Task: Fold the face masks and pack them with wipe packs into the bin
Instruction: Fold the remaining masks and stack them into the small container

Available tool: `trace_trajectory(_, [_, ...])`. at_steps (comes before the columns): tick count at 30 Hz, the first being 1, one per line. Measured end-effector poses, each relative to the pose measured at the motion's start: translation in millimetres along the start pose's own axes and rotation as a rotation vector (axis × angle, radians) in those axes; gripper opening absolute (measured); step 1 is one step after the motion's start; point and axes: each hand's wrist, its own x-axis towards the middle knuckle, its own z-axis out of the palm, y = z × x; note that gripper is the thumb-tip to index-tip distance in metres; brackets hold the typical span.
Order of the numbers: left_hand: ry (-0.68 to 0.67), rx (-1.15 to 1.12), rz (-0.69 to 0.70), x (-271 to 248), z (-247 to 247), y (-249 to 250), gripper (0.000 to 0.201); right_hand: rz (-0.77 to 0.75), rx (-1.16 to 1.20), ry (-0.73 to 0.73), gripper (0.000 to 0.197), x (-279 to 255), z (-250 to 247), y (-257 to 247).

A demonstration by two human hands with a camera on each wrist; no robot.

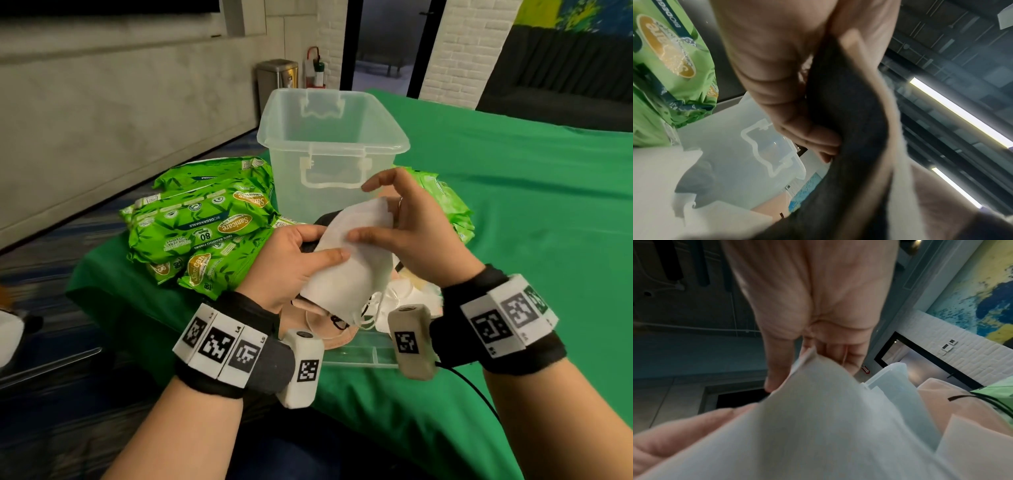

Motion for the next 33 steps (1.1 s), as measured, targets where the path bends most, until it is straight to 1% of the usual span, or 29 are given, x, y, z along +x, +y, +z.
trace_trajectory(1, [0.002, 0.018, 0.010, 0.8, -1.1, -1.1, 0.023, 0.003, -0.026, 0.072, 0.046, 0.5, 0.6, 1.4])
trace_trajectory(3, [0.023, 0.037, 0.035, 1.7, -4.3, -1.9, 0.026, -0.006, -0.079, 0.217, 0.044, 0.7, -1.8, 4.2])
trace_trajectory(5, [0.042, 0.028, 0.069, 2.4, -6.5, -1.7, 0.027, -0.008, -0.101, 0.288, 0.039, 0.1, -6.2, 5.6])
trace_trajectory(6, [0.050, 0.023, 0.089, 2.8, -7.2, -1.9, 0.029, -0.003, -0.110, 0.283, 0.035, -0.1, -7.7, 6.6])
trace_trajectory(8, [0.059, 0.012, 0.127, 3.6, -7.0, -2.1, 0.035, 0.017, -0.119, 0.224, 0.026, -0.6, -8.1, 8.1])
trace_trajectory(9, [0.056, 0.002, 0.140, 3.7, -5.9, -1.3, 0.038, 0.032, -0.120, 0.194, 0.025, -0.6, -7.1, 8.9])
trace_trajectory(13, [0.034, -0.034, 0.187, 2.8, -3.6, 0.2, 0.053, 0.057, -0.101, 0.130, 0.039, -1.4, -1.8, 6.1])
trace_trajectory(15, [0.030, -0.037, 0.207, 2.5, -4.0, 0.0, 0.055, 0.044, -0.085, 0.126, 0.042, -2.1, -0.6, 3.6])
trace_trajectory(18, [0.030, -0.043, 0.215, 1.6, -4.9, 0.5, 0.053, 0.037, -0.077, 0.150, 0.039, -1.9, 0.2, 2.6])
trace_trajectory(22, [0.046, -0.022, 0.234, 2.2, -6.6, 1.0, 0.051, 0.051, -0.068, 0.229, 0.022, -2.7, 1.1, 4.3])
trace_trajectory(24, [0.050, -0.028, 0.226, 2.4, -6.4, 1.2, 0.048, 0.082, -0.047, 0.216, 0.021, -3.0, 1.0, 7.2])
trace_trajectory(27, [0.045, -0.028, 0.200, 2.1, -4.5, 0.4, 0.043, 0.117, 0.025, 0.186, 0.029, -3.1, 1.0, 10.8])
trace_trajectory(30, [0.061, -0.012, 0.186, 1.9, -4.2, -0.3, 0.042, 0.127, 0.044, 0.170, 0.019, -4.3, 1.3, 7.9])
trace_trajectory(33, [0.082, -0.018, 0.184, 1.4, -4.3, 0.5, 0.037, 0.109, 0.127, 0.159, 0.021, -3.8, 0.7, 4.4])
